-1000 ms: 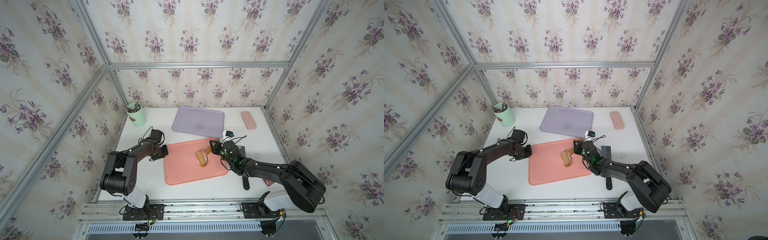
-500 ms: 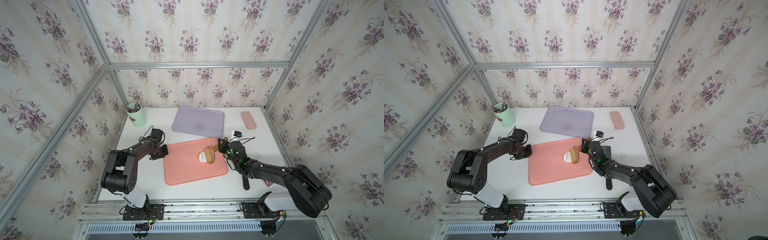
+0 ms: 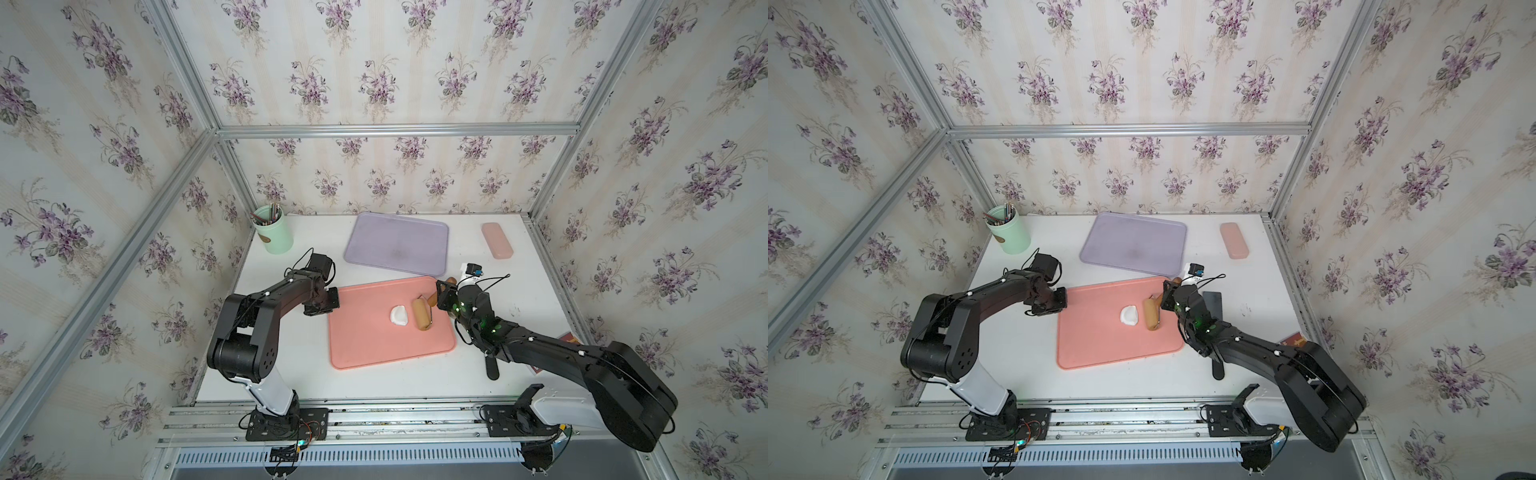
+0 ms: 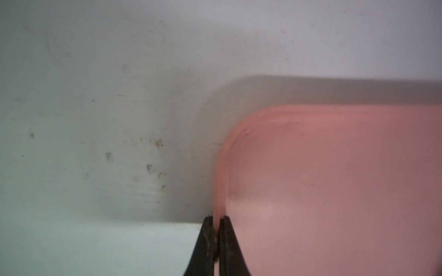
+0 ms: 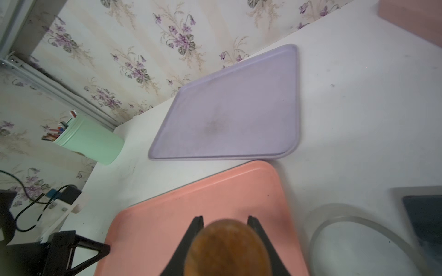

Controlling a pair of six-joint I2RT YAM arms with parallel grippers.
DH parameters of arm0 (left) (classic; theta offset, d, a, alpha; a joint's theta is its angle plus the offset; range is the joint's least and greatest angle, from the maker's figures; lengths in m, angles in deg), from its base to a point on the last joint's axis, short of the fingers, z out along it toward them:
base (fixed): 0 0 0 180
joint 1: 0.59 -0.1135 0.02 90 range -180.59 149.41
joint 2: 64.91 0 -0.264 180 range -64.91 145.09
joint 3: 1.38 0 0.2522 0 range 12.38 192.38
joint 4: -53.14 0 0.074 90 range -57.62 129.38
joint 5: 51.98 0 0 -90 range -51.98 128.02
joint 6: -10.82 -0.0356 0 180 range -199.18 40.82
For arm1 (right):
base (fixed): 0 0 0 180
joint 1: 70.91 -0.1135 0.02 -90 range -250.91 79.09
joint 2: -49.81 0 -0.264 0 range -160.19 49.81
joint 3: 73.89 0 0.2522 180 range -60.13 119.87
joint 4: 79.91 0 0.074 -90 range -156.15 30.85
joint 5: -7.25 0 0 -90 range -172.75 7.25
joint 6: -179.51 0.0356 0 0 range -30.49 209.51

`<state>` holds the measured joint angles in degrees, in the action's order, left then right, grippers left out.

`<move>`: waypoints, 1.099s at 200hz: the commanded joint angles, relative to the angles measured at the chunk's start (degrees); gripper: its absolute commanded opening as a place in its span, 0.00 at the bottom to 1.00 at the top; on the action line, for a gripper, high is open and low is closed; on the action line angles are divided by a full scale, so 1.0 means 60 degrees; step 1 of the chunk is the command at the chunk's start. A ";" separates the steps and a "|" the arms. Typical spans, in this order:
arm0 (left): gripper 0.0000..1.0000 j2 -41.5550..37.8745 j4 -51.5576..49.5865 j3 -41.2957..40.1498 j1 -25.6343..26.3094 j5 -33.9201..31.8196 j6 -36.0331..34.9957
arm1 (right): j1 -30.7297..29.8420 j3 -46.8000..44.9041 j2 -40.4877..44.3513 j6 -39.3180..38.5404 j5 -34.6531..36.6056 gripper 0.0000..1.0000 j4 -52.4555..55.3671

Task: Roll out the dumpling wrappers from the dough
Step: Flatten out the dough on the work surface.

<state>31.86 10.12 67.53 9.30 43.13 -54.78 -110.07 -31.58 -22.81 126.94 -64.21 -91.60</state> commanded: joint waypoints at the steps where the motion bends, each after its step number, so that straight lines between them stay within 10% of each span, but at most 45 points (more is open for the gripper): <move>1: 0.00 0.0039 -0.0193 0.0061 0.0007 -0.0294 -0.0119 | -0.0018 0.0353 0.0166 -0.0287 -0.0894 0.00 0.0126; 87: 0.00 0.0321 -0.0141 0.0182 0.0028 -0.0127 -0.0214 | -0.0659 0.1619 -0.2648 -0.0306 -0.1687 0.00 -0.1328; 220: 0.00 0.0352 -0.0366 0.0255 0.0076 -0.0424 -0.0112 | -0.0393 0.0095 -0.2671 0.0378 -0.0561 0.00 -0.1476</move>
<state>33.54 9.45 68.93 9.69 42.93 -55.15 -115.42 -29.15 -40.19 130.68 -69.95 -113.00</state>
